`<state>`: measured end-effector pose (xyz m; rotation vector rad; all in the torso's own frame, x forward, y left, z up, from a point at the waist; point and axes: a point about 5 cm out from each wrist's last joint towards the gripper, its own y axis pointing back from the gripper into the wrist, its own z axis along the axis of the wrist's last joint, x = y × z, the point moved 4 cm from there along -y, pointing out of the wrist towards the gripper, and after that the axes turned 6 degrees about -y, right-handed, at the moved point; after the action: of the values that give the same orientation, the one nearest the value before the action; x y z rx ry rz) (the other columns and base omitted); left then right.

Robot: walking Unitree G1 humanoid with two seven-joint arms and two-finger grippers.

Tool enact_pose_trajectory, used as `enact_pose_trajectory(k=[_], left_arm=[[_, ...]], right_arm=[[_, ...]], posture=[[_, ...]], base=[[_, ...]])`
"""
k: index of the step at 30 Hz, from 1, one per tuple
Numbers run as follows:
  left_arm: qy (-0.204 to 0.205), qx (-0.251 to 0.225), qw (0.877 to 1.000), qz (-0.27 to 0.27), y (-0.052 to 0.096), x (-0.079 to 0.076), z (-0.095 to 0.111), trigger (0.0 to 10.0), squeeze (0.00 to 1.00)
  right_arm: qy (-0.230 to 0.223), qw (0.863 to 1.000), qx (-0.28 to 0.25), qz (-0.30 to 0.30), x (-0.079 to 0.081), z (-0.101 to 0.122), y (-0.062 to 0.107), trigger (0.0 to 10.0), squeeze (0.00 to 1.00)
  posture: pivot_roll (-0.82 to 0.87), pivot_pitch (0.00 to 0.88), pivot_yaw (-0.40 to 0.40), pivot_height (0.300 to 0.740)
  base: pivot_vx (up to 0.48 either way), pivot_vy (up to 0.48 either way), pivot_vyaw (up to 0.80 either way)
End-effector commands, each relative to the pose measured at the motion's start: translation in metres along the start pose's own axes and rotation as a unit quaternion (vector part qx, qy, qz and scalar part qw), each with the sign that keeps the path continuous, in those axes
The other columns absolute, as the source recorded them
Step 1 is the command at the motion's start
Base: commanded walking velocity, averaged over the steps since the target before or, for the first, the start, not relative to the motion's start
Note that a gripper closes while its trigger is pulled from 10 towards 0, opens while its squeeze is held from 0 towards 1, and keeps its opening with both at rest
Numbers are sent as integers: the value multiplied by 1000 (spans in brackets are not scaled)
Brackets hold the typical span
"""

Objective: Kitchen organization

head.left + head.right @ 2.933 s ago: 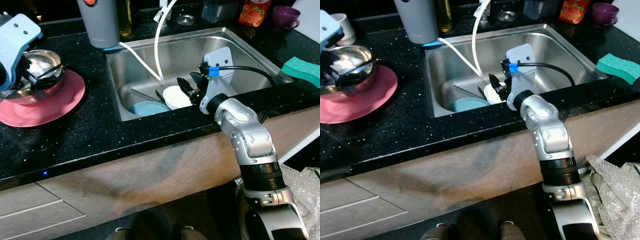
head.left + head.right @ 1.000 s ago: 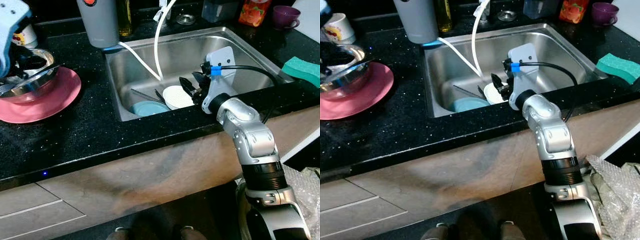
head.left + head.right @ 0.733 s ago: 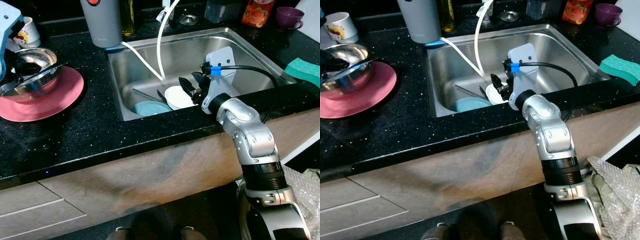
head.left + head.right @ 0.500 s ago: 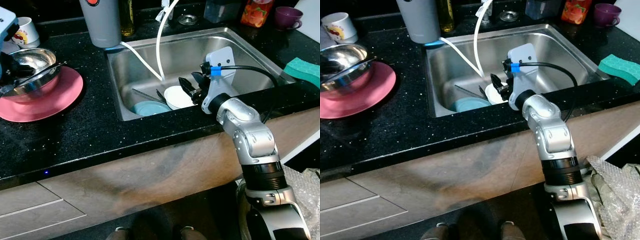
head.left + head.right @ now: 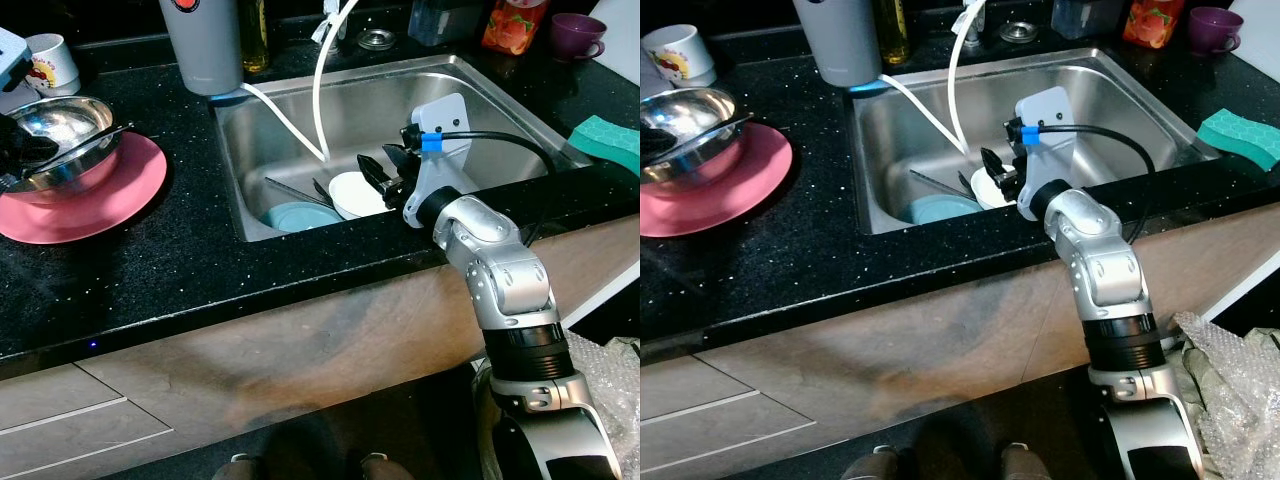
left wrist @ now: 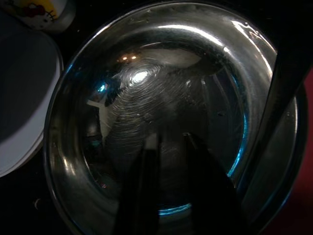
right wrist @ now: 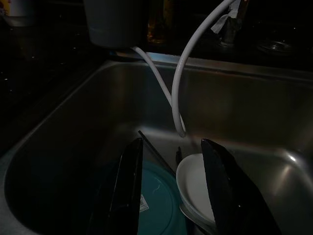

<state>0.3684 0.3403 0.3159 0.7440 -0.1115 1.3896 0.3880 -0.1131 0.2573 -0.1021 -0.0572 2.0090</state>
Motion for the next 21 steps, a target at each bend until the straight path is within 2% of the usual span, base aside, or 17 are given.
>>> enact_pose_trajectory(k=[1, 12, 17, 18, 19, 20, 21], left_arm=[[0, 17, 1000, -5, -3, -1, -10, 0, 0], [4, -3, 1000, -1, -3, 1, -3, 0, 0], [21, -43, 999, 10, 2, 8, 13, 0, 0], [32, -56, 998, -2, 3, 6, 20, 10000, 0], [32, -56, 998, -2, 3, 6, 20, 10000, 0], [38, -62, 997, -21, 4, 1, 23, 10000, 1000], [41, -64, 997, -33, 4, -2, 25, 10000, 1000]], right_arm=[[0, 1000, 6, 3, 2, -2, 0, 10000, 0], [0, 1000, 6, 0, 1, -2, 0, 10000, 0], [0, 1000, 5, -1, 1, -2, 0, 10000, 0], [-1, 1000, 5, -2, 0, -2, 0, 10000, 0], [-1, 1000, 5, -2, 0, -2, 0, 10000, 0], [-1, 1000, 6, -2, 0, -2, 0, 10000, 0], [-1, 1000, 6, -2, 0, -2, 0, 10000, 0]], posture=[[48, 136, -3, 740], [49, 144, 0, 740], [48, 146, 1, 740], [48, 146, 1, 740], [48, 146, 1, 740], [52, 147, 3, 740], [52, 147, 3, 740]], base=[[0, 0, 0], [0, 0, 0], [0, 0, 0], [0, 0, 0], [0, 0, 0], [0, 0, 0], [0, 0, 0]])
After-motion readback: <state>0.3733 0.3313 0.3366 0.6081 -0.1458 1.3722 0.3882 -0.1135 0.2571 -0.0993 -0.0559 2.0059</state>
